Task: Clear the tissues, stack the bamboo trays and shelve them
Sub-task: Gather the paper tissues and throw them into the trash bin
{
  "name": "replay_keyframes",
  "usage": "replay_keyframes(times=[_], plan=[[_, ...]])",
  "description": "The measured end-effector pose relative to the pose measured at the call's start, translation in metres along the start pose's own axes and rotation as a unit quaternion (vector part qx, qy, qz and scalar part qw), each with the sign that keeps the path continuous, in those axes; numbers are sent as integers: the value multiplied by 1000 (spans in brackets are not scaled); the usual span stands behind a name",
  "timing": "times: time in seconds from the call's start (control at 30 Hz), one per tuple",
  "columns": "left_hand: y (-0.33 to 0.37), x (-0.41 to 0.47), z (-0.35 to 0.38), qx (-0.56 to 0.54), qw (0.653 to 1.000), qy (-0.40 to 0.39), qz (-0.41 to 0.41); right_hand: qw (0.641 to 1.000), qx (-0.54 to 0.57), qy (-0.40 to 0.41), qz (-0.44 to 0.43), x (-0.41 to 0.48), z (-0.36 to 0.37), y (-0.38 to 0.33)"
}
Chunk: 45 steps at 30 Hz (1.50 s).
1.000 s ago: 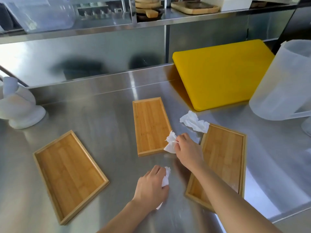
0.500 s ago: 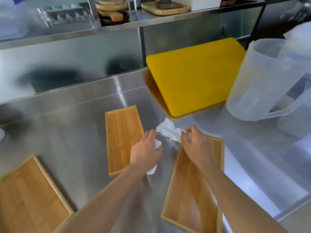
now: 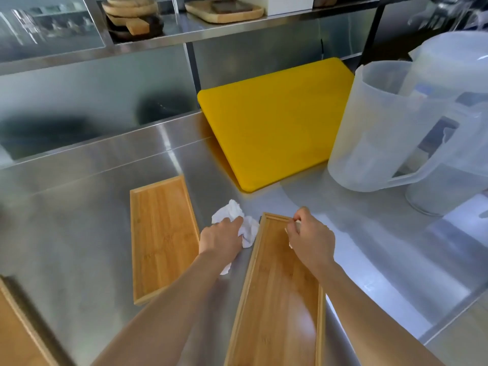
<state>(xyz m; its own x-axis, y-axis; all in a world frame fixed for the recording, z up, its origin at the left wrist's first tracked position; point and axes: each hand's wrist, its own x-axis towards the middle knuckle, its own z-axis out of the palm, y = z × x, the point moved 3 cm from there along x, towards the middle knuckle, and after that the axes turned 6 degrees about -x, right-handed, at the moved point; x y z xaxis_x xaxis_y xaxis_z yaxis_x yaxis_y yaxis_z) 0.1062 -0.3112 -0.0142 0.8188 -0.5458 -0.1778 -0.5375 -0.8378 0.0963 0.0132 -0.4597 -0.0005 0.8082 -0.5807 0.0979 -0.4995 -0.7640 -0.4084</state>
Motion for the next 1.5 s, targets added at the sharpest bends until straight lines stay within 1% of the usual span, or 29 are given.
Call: replay_keyframes(times=[0.07, 0.17, 0.3, 0.43, 0.5, 0.57, 0.67, 0.83, 0.9, 0.97, 1.1, 1.13, 1.2, 1.23, 1.27, 1.33, 1.4, 1.5], plan=[[-1, -4, 2, -53, 998, 6, -23, 1000, 2, -2, -6, -2, -3, 3], [-2, -10, -1, -121, 990, 38, -62, 1000, -2, 9, -21, -3, -11, 6], [-1, -17, -11, -186, 977, 73, -69, 999, -3, 14, -29, -10, -26, 6], [11, -32, -31, -233, 965, 112, -46, 1000, 13, 14, -8, -30, -40, 7], [23, -47, -43, -260, 956, 136, -7, 1000, 12, 24, 8, -47, -49, 12], [36, -65, -51, -282, 948, 144, 25, 999, 14, 39, 28, -66, -58, 18], [54, -101, -58, -347, 926, 142, 46, 996, 3, 56, 72, -100, -74, 31], [83, -161, -62, -390, 908, 112, 107, 988, 14, 73, 139, -172, -93, 57], [101, -173, -55, -403, 901, 76, 140, 984, 20, 82, 160, -203, -100, 70], [122, -188, -45, -434, 887, 24, 155, 976, 27, 89, 198, -235, -109, 85], [173, -215, -18, -497, 855, -65, 131, 948, 61, 113, 293, -291, -124, 130], [186, -222, -11, -496, 852, -109, 131, 940, 73, 120, 310, -303, -127, 142], [213, -236, 6, -464, 847, -204, 158, 926, 113, 134, 334, -323, -130, 167], [226, -241, 16, -433, 854, -226, 180, 920, 139, 139, 338, -332, -130, 179], [239, -244, 25, -403, 863, -230, 200, 917, 167, 140, 335, -340, -126, 191], [264, -245, 46, -360, 881, -212, 221, 919, 198, 130, 316, -352, -116, 220], [291, -247, 70, -344, 891, -191, 227, 924, 193, 122, 306, -363, -99, 255], [332, -247, 126, -343, 890, -157, 255, 920, 155, 153, 327, -375, -68, 313]])
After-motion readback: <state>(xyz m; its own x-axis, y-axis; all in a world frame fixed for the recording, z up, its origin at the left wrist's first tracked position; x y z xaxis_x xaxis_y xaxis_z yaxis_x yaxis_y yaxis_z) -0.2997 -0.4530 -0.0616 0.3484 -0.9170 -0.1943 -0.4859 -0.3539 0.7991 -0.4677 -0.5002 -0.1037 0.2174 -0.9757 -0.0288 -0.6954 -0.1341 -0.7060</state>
